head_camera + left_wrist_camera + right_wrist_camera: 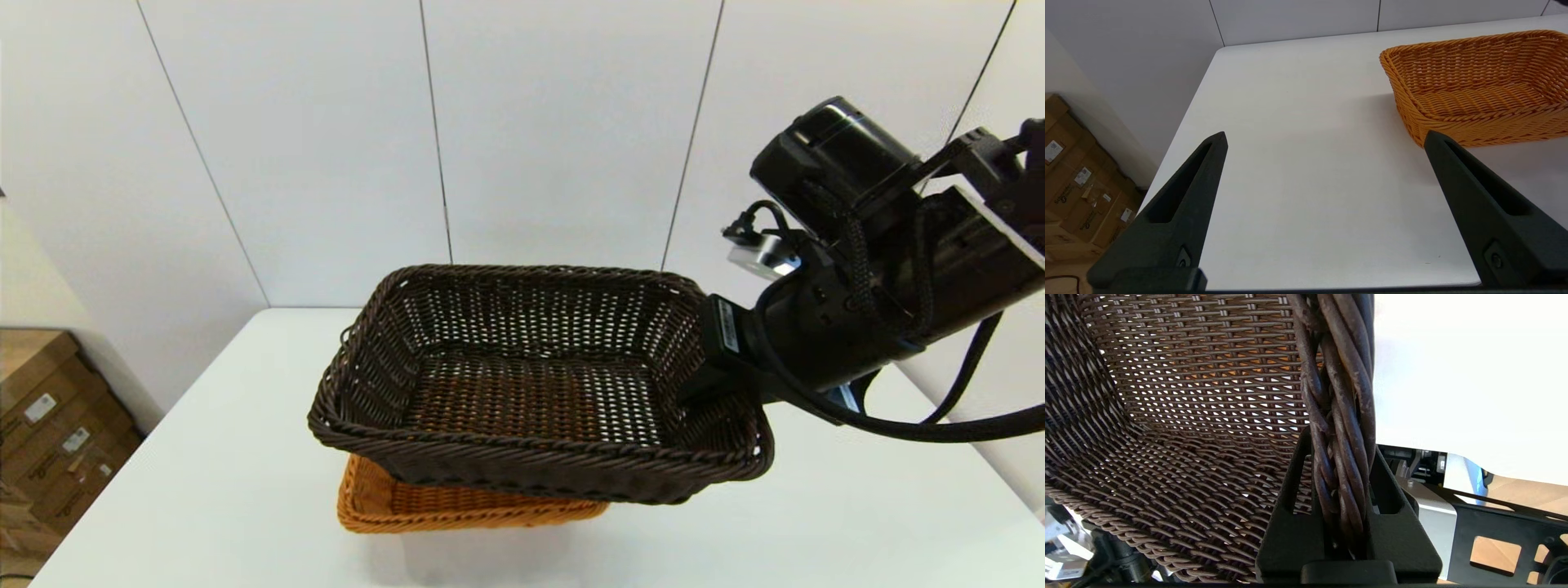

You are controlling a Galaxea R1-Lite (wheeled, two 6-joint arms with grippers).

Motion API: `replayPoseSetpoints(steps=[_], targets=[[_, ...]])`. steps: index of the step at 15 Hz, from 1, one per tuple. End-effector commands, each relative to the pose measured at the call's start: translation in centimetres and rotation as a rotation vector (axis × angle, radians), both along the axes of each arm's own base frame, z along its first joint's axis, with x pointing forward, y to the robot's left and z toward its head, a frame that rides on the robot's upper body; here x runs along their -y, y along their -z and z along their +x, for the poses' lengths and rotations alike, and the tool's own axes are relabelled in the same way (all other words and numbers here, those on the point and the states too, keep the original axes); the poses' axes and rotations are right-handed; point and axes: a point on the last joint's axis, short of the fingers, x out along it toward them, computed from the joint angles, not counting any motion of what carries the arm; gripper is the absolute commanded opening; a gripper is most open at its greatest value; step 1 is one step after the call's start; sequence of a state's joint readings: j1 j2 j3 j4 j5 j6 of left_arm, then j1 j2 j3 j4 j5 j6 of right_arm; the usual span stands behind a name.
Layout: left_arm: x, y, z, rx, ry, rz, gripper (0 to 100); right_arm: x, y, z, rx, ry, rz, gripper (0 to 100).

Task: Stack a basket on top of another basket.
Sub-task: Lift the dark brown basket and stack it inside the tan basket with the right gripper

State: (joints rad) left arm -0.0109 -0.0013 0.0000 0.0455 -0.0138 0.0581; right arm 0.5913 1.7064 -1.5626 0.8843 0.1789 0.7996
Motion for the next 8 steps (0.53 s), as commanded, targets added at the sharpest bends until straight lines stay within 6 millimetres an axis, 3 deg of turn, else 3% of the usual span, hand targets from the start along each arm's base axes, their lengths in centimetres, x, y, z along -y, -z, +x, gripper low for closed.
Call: replayPoseSetpoints(steps=[1, 8], targets=[[0.0, 0.0, 0.0, 0.001, 0.000, 0.000, 100, -1.2, 0.8, 0.8, -0.019, -0.027, -0.016, 0], [0.0, 0.0, 0.0, 0.000, 0.000, 0.000, 100, -3.1, 1.4, 2.6, -0.018, -0.048, -0.018, 0]])
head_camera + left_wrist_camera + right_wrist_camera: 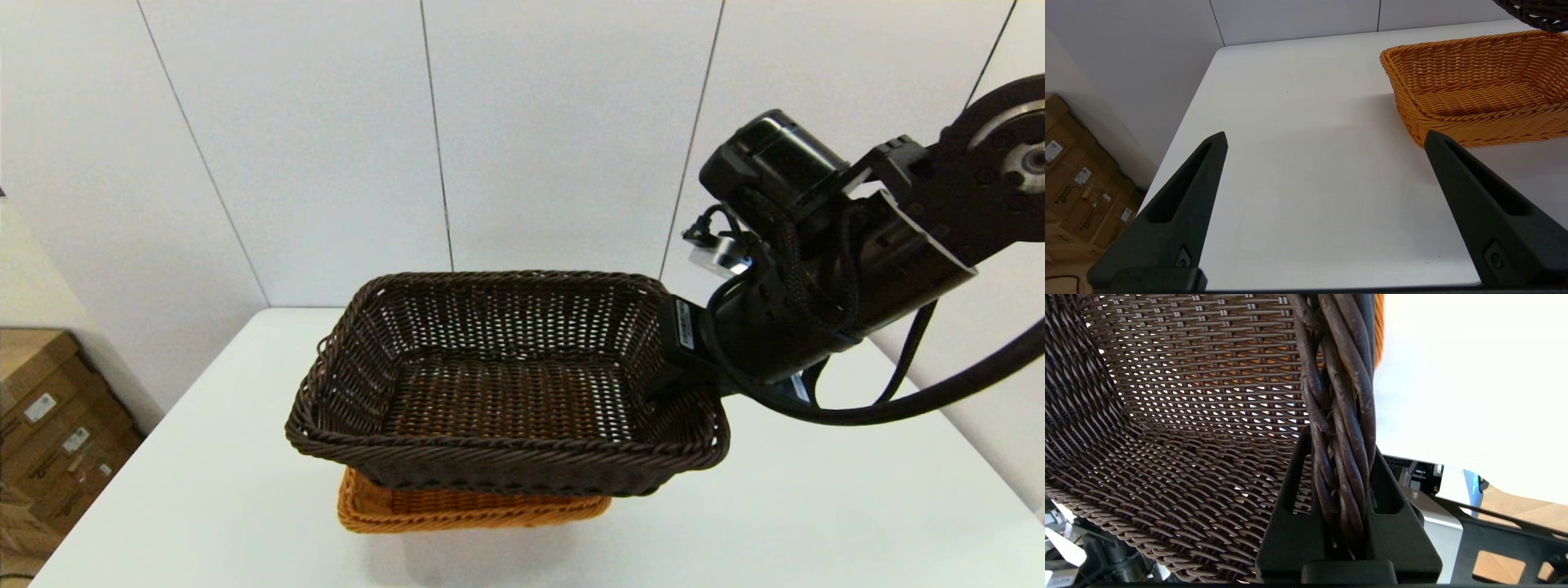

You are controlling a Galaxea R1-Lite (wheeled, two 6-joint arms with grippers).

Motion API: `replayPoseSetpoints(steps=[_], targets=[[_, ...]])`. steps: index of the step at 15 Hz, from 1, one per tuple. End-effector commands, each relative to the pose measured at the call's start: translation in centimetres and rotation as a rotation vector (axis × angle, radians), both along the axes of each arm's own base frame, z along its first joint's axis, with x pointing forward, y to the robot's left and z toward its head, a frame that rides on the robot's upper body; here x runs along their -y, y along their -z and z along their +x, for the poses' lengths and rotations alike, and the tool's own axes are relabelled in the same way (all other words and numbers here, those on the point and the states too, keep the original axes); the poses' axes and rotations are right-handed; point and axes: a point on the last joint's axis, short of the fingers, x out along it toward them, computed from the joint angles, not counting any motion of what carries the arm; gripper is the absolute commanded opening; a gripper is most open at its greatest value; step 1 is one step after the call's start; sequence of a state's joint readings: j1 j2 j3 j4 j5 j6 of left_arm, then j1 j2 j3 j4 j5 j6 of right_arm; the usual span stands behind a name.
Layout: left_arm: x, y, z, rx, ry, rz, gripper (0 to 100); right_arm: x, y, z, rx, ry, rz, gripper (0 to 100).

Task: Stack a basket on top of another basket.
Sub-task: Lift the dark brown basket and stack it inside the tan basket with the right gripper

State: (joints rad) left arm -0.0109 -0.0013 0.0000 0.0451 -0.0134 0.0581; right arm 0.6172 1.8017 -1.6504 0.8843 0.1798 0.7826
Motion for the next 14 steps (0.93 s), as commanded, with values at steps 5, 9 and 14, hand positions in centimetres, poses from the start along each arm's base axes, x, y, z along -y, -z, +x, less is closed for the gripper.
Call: replayPoseSetpoints(steps=[5, 9, 14], targets=[[0.0, 0.0, 0.0, 0.001, 0.000, 0.000, 100, -2.4, 1.6, 1.6, -0.033, -0.029, -0.019, 0], [0.0, 0.0, 0.0, -0.001, 0.000, 0.000, 100, -3.6, 2.3, 2.0, -0.034, -0.069, -0.034, 0], [0.0, 0.0, 0.0, -0.001, 0.000, 0.000, 100, -5.2, 3.8, 4.0, -0.034, -0.091, -0.046, 0]])
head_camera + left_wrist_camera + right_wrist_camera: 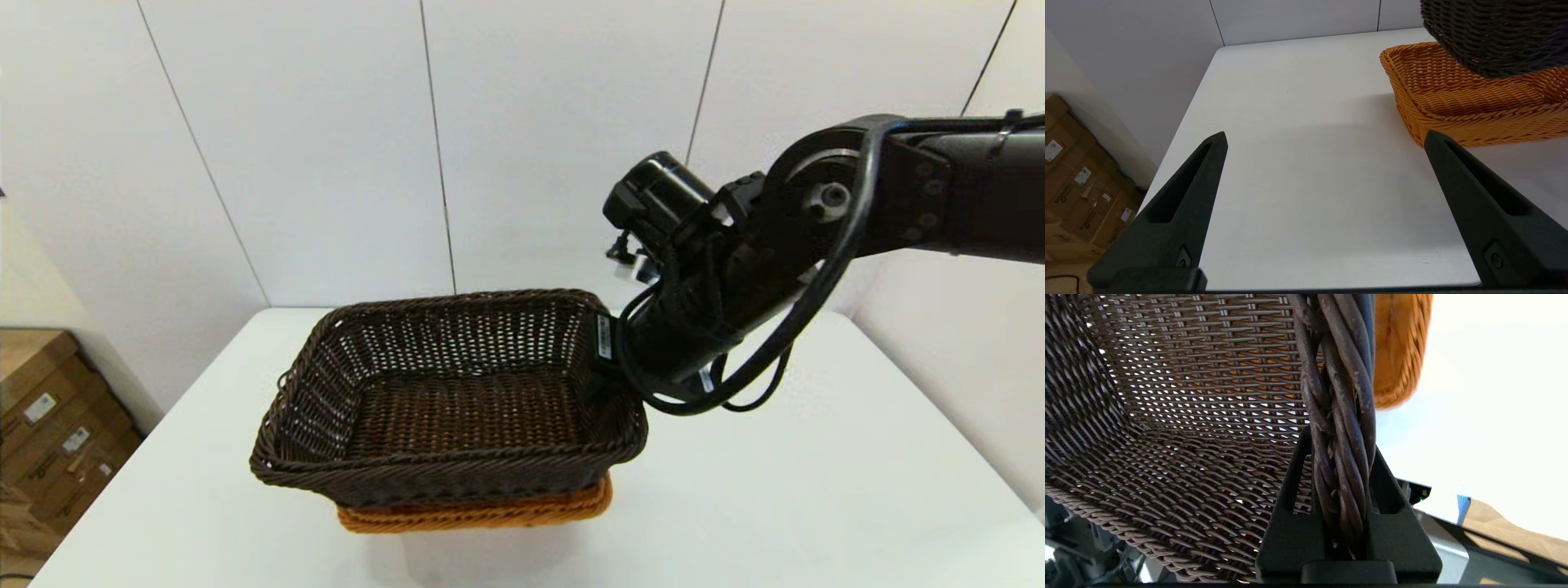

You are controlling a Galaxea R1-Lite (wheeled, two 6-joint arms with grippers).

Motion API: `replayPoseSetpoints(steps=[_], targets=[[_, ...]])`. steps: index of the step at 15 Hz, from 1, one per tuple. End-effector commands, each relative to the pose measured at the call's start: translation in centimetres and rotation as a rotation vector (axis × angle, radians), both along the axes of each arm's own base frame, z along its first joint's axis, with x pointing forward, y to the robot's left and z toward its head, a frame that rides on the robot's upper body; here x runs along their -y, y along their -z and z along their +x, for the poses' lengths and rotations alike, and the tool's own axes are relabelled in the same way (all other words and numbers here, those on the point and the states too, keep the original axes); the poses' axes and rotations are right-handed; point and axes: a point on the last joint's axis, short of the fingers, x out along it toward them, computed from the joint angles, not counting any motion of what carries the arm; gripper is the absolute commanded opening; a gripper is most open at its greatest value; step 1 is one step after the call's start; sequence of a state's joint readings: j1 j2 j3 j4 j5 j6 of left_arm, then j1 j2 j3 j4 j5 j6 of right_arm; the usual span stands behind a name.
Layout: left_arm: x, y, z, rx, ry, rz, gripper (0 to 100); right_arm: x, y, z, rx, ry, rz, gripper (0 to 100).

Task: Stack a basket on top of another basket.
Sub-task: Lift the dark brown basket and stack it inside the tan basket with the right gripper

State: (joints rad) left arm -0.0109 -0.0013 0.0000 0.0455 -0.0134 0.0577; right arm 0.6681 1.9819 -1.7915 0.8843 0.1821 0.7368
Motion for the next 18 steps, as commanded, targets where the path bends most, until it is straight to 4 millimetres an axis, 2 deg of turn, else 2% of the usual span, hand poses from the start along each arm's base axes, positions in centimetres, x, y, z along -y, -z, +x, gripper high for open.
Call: replayPoseSetpoints(steps=[1, 5, 8, 18], targets=[[0.0, 0.0, 0.0, 0.001, 0.000, 0.001, 100, -1.1, 1.6, 1.5, -0.026, 0.002, -0.016, 0], [0.0, 0.0, 0.0, 0.000, 0.000, 0.001, 100, -2.3, 3.5, 3.1, -0.041, -0.010, -0.037, 0], [0.0, 0.0, 0.0, 0.000, 0.000, 0.001, 100, -2.6, 4.0, 3.9, -0.029, -0.029, -0.042, 0], [0.0, 0.0, 0.0, 0.001, 0.000, 0.001, 100, -1.2, 5.3, 5.9, -0.045, -0.006, -0.050, 0]])
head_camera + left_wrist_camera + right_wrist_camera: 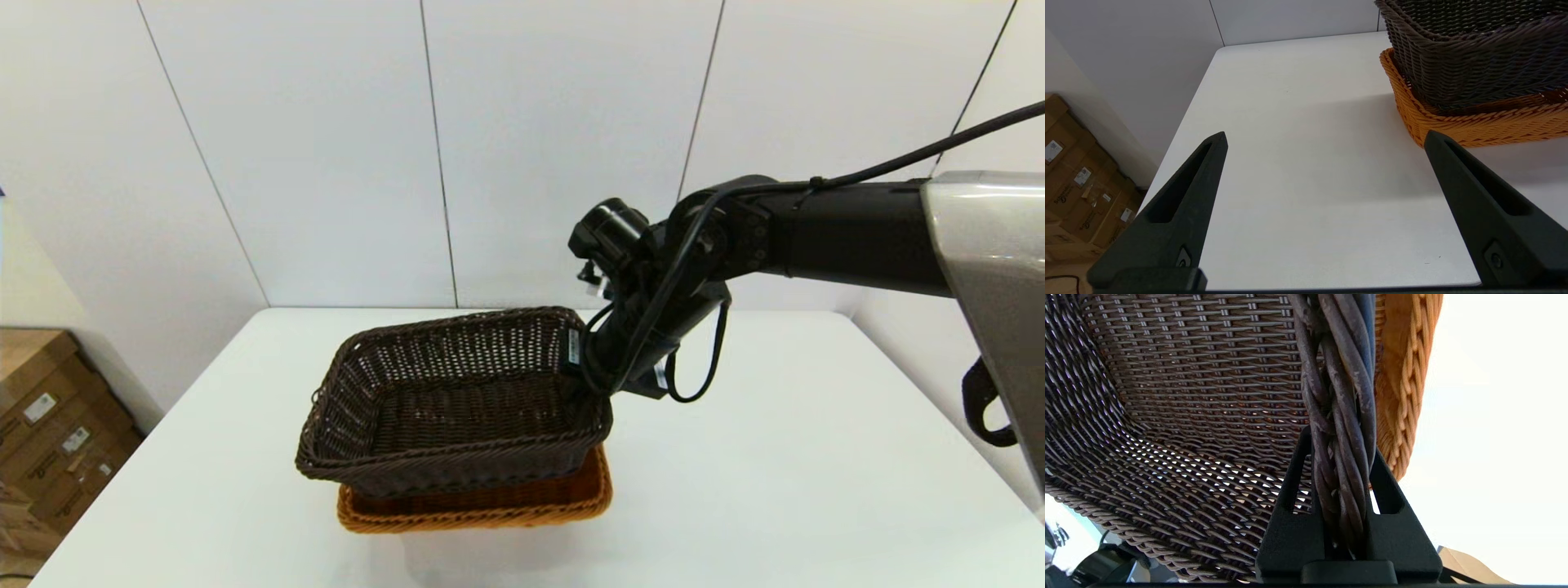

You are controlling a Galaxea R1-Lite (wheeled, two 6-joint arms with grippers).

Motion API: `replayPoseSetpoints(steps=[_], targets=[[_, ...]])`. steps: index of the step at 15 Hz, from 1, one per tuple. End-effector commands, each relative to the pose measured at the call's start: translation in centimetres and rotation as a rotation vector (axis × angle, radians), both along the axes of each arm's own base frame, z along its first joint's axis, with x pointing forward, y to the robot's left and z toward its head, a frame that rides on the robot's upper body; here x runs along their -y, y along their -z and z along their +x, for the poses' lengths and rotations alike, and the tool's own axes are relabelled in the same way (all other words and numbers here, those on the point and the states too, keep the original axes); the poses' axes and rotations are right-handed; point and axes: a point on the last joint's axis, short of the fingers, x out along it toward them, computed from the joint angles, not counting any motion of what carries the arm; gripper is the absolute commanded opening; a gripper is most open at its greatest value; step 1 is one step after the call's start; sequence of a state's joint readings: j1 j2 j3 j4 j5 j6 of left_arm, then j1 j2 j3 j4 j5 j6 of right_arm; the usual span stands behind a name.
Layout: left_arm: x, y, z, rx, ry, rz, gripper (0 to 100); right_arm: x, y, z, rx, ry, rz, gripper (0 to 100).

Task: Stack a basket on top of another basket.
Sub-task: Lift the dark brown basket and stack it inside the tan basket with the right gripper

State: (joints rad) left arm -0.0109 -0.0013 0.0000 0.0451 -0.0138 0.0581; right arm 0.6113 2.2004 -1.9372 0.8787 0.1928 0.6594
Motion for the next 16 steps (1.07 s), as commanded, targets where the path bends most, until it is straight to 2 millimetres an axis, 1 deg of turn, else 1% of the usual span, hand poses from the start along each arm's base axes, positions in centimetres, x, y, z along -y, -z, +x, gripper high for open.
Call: replayPoseSetpoints(steps=[1, 7, 12, 16], targets=[[0.0, 0.0, 0.0, 0.001, 0.000, 0.000, 100, 0.4, 0.6, 0.6, -0.021, 0.012, 0.001, 0], [0.0, 0.0, 0.0, -0.001, 0.000, 0.000, 100, 0.7, 0.6, 0.7, -0.029, 0.031, 0.001, 0], [0.0, 0.0, 0.0, 0.001, 0.000, 0.000, 100, 1.7, 0.8, 1.4, -0.035, 0.059, 0.000, 0], [0.0, 0.0, 0.0, 0.001, 0.000, 0.000, 100, 1.7, 1.4, 1.6, -0.049, 0.061, -0.010, 0]])
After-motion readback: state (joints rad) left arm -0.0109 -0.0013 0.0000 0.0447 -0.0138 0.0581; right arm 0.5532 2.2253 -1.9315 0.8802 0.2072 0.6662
